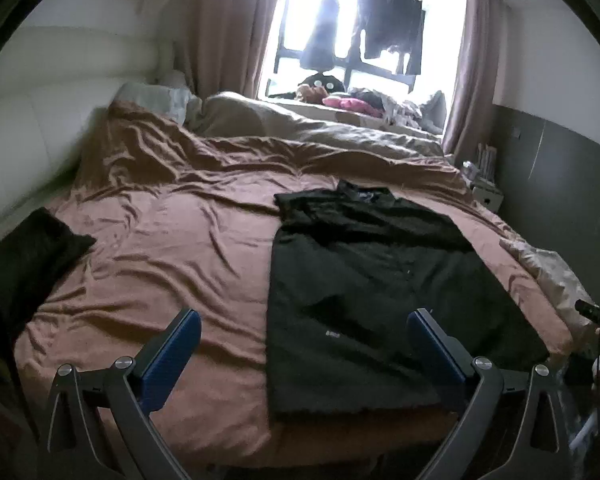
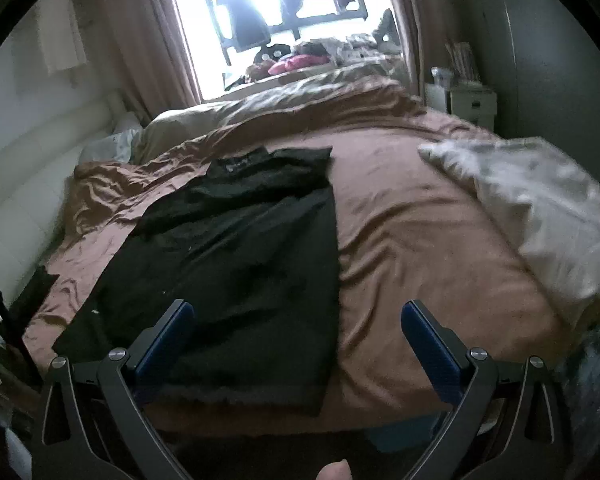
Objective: Fold large clothes
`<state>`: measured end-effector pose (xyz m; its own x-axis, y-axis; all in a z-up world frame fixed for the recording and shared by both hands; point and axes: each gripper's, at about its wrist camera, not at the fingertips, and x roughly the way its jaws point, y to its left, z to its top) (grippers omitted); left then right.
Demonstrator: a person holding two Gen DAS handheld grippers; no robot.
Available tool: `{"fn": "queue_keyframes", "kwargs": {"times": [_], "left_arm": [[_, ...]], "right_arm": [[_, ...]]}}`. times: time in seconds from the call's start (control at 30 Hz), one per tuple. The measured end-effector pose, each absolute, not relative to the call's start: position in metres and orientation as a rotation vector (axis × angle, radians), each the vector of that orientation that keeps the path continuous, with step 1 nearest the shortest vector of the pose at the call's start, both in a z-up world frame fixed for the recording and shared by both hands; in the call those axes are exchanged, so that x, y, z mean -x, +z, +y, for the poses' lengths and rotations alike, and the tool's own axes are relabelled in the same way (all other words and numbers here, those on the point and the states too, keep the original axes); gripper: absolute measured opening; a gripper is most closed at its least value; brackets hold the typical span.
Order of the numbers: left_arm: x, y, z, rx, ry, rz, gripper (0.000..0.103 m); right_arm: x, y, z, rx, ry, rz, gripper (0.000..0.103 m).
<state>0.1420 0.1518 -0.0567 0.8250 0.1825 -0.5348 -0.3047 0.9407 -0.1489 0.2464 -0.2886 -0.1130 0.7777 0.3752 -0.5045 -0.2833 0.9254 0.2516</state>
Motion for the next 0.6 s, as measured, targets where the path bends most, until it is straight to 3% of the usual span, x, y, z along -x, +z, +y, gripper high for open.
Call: {"fn": "queue_keyframes", "kwargs": {"times": [0.3, 0.5, 0.6], "left_arm": [[-0.133, -0.099, 0.178, 0.358, 0.213, 0.622, 0.102], [-0.146, -0.143, 0.193, 0.483, 0.190, 0.720, 0.082], [-0.156, -0.162, 0.196, 0.545, 0.178, 0.763, 0.077]], "right_arm": [[-0.251, -0.140, -0.290, -0.204, 0.370, 0.660, 0.103], [-0.270, -0.157, -0.295, -0.273, 0.396, 0.727, 0.080], [-0.284, -0.167, -0.299, -0.324, 0.412, 0.763, 0.077]]}}
